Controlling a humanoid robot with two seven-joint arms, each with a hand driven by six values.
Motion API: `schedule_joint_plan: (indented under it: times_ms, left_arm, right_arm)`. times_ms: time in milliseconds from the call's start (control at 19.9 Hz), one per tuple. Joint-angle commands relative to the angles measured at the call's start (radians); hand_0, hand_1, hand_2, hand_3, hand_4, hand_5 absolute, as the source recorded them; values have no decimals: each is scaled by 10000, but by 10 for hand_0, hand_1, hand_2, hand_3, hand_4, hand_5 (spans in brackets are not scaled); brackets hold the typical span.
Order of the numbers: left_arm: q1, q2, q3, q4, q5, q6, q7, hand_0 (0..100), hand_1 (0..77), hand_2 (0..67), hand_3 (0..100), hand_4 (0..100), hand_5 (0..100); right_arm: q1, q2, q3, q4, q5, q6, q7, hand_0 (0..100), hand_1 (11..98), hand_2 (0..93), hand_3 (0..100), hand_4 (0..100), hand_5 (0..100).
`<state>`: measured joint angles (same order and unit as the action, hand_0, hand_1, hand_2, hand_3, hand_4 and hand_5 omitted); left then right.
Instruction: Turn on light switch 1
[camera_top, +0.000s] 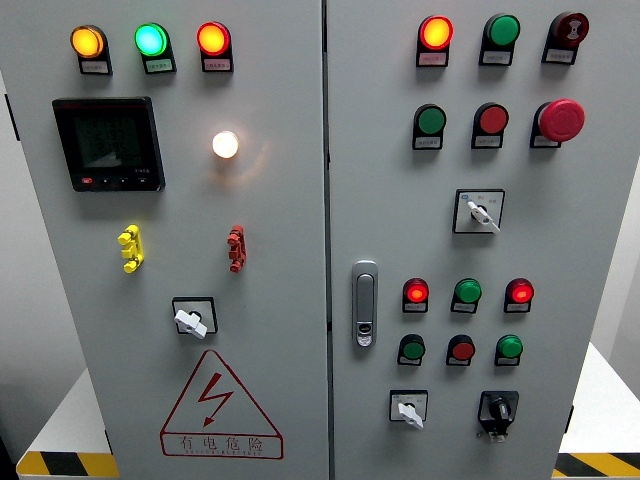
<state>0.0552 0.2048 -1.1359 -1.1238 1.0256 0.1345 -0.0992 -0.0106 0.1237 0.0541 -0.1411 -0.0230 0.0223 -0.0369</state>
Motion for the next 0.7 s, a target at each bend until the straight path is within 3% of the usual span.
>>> schedule_joint_plan:
  times_ms: [0, 201, 301, 401, 501, 551, 652]
  left_arm:
    - [1, 7, 1168, 1705, -1077, -11, -769, 0, 39, 248, 578, 710, 719]
    - [-611, -54, 3667, 4696, -3102, -87, -2149, 0, 4, 245, 571, 710, 724]
    - [-995, -298, 5338, 6231, -4466, -408, -2733, 0, 0, 241, 566, 707, 717]
    - [-1180, -727, 6950, 7566, -5924, -1127, -2965, 0, 0, 237, 541, 693, 695]
    - [-1181, -1187, 8133, 8702, -7153, -2138, -2935, 0, 0, 233, 504, 658, 659]
    - [-1181, -1387, 8593, 9208, -7598, -2796, -2859, 0, 0, 230, 436, 601, 599]
    - [-1181, -1572, 9056, 9992, -8030, -3993, -2766, 0, 0, 218, 356, 524, 520]
  right_arm:
    - [-1, 5, -4, 0, 0, 7, 0, 0, 198, 0, 197, 194, 105]
    - [-1, 5, 11, 0, 0, 7, 0, 0, 193, 0, 197, 194, 105]
    - [-1, 5, -4, 0, 0, 7, 0, 0, 198, 0, 197, 194, 105]
    - [-1, 5, -4, 0, 0, -8, 0, 0, 200, 0, 197, 194, 105]
    - [-1, 5, 11, 0, 0, 7, 0, 0, 200, 0, 197, 194, 105]
    - [-1, 5, -4, 0, 0, 7, 0, 0, 200, 0, 197, 194, 105]
    - [-1, -10, -4, 0, 0, 7, 0, 0, 200, 0, 197, 194, 105]
